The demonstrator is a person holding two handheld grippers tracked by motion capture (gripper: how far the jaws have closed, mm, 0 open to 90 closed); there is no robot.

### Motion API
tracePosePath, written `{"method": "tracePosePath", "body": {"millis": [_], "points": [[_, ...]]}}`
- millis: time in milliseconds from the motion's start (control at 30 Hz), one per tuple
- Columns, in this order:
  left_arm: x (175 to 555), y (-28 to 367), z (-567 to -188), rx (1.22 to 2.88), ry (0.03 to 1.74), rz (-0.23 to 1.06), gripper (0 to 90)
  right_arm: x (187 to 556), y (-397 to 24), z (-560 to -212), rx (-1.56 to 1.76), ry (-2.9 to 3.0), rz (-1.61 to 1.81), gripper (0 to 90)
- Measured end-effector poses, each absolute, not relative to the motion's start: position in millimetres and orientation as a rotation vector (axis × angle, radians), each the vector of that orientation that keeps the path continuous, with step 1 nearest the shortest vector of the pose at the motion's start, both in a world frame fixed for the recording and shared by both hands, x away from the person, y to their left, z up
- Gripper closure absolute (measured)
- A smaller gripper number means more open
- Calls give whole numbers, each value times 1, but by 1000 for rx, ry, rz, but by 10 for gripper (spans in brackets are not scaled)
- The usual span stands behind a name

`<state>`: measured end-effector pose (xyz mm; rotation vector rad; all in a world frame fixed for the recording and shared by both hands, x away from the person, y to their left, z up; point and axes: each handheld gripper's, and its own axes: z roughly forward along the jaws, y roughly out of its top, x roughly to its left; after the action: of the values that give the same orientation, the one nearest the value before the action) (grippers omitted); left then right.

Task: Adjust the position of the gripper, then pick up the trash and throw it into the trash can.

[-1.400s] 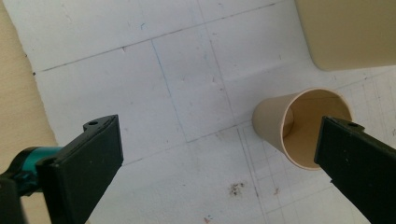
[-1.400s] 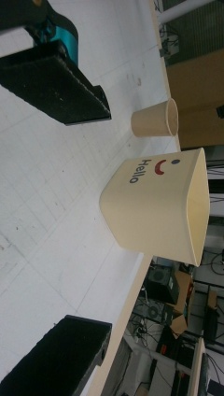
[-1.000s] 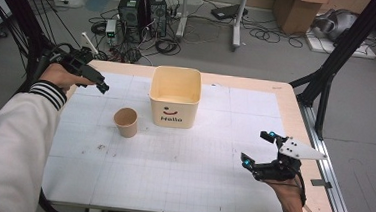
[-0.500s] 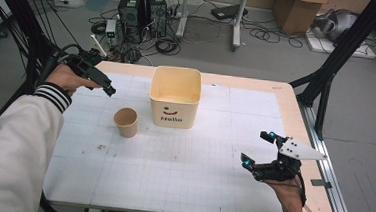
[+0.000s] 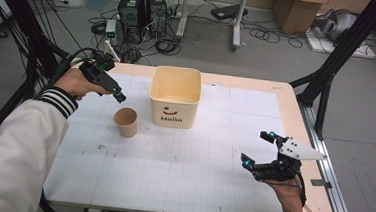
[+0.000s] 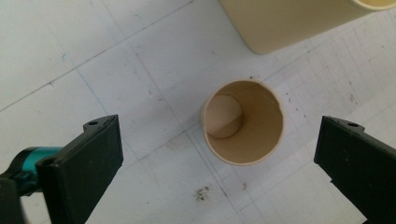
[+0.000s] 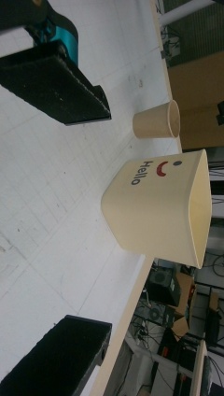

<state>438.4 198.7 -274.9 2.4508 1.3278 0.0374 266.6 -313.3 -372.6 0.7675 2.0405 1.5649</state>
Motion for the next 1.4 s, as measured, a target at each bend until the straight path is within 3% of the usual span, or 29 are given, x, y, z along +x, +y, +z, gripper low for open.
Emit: {"method": "tracePosePath", "body": {"millis": [367,1400], "points": [[430,178,-273,2507,1254,53,17,267,-313,-373,774,2043,1569,4],[433,176,-276,2516,1248,49,17,268,-312,-372,766,2041,1573,4]]}}
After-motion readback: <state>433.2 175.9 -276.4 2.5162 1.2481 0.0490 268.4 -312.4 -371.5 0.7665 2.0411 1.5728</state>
